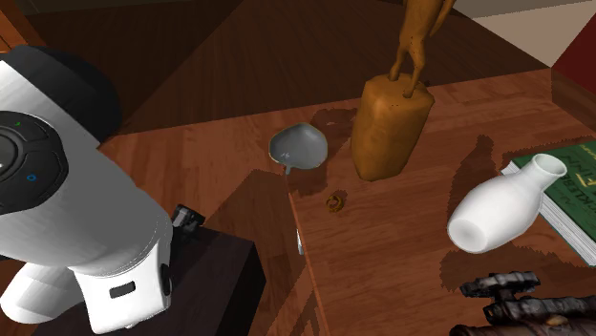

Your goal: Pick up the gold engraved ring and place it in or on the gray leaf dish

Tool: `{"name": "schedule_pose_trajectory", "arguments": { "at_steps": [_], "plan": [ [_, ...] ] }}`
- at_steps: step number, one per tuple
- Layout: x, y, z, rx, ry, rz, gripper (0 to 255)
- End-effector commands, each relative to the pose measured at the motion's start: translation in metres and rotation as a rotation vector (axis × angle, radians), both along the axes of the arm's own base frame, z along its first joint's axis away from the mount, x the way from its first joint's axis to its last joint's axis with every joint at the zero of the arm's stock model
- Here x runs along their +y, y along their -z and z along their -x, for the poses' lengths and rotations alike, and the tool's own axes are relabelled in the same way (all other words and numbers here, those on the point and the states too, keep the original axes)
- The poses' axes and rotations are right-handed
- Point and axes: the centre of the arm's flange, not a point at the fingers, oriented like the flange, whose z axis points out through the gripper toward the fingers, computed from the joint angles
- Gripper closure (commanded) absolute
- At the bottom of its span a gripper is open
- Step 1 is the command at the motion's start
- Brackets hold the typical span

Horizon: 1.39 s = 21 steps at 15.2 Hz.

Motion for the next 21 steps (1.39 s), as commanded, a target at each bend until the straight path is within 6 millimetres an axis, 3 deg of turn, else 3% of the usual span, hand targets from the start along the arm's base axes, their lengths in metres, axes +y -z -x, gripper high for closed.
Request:
{"name": "schedule_pose_trajectory", "arguments": {
  "at_steps": [1,11,21],
  "plan": [
    [0.0,0.0,0.0,0.0,0.0,0.0,0],
    [0.101,0.028,-0.065,-0.049,0.166,-0.005,0],
    [0.189,0.052,-0.146,-0.099,0.332,-0.01,0]
  ]
}}
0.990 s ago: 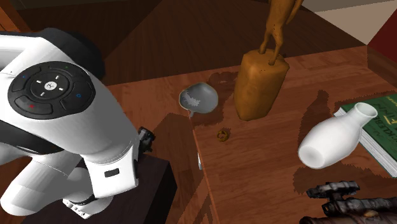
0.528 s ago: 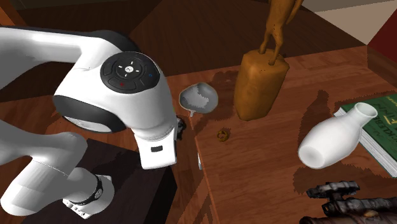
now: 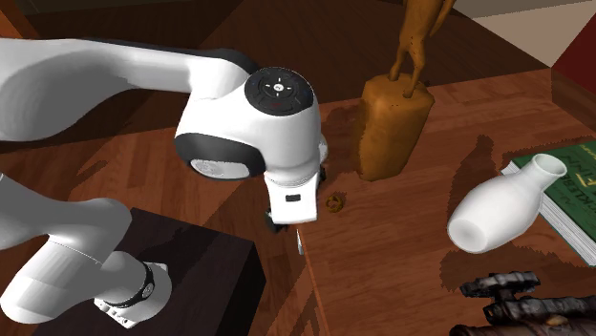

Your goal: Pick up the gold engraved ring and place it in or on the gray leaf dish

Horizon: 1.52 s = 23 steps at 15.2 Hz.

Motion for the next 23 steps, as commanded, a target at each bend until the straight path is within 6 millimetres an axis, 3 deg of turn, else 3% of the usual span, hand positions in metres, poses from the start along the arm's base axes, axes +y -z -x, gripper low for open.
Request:
{"name": "schedule_pose_trajectory", "arguments": {
  "at_steps": [1,6,14,22,23],
  "plan": [
    [0.019,0.006,-0.02,-0.01,0.036,-0.003,0],
    [0.057,0.016,-0.067,-0.035,0.118,-0.006,0],
    [0.065,0.056,-0.072,-0.036,0.121,-0.006,0],
    [0.065,0.056,-0.072,-0.036,0.121,-0.006,0],
    [0.065,0.056,-0.072,-0.036,0.121,-0.006,255]
  ]
}}
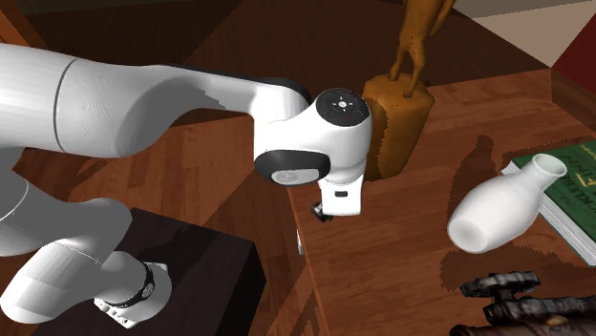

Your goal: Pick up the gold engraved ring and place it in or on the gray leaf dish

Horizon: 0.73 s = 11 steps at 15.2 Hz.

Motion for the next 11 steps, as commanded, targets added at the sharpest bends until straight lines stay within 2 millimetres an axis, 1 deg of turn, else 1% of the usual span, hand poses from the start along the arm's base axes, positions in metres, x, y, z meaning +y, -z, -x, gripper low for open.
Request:
{"name": "schedule_pose_trajectory", "arguments": {
  "at_steps": [1,8,9,11],
  "plan": [
    [0.001,0.001,0.0,0.001,-0.001,-0.001,255],
    [0.001,0.002,0.0,0.001,-0.001,-0.001,255],
    [0.001,0.001,0.0,0.001,-0.001,-0.001,255],
    [0.001,-0.009,0.0,0.001,-0.001,-0.001,255]
  ]
}}
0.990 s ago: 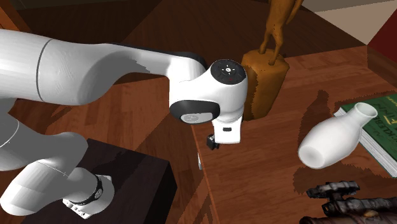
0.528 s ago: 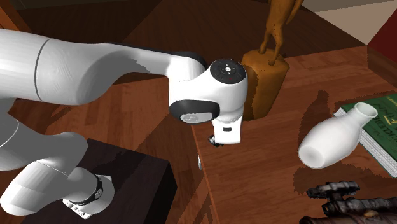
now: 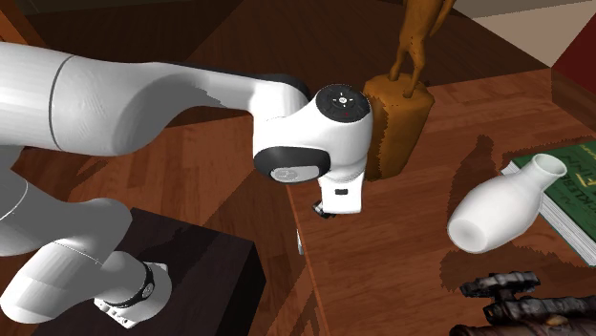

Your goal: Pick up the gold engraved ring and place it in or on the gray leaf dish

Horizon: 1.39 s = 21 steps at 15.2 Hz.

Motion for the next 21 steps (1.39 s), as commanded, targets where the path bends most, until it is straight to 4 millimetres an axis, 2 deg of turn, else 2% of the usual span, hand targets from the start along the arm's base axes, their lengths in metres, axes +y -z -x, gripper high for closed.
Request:
{"name": "schedule_pose_trajectory", "arguments": {
  "at_steps": [1,21],
  "plan": [
    [0.001,-0.008,0.0,0.002,-0.001,0.0,255],
    [0.001,-0.112,0.0,0.002,-0.001,0.0,255]
  ]
}}
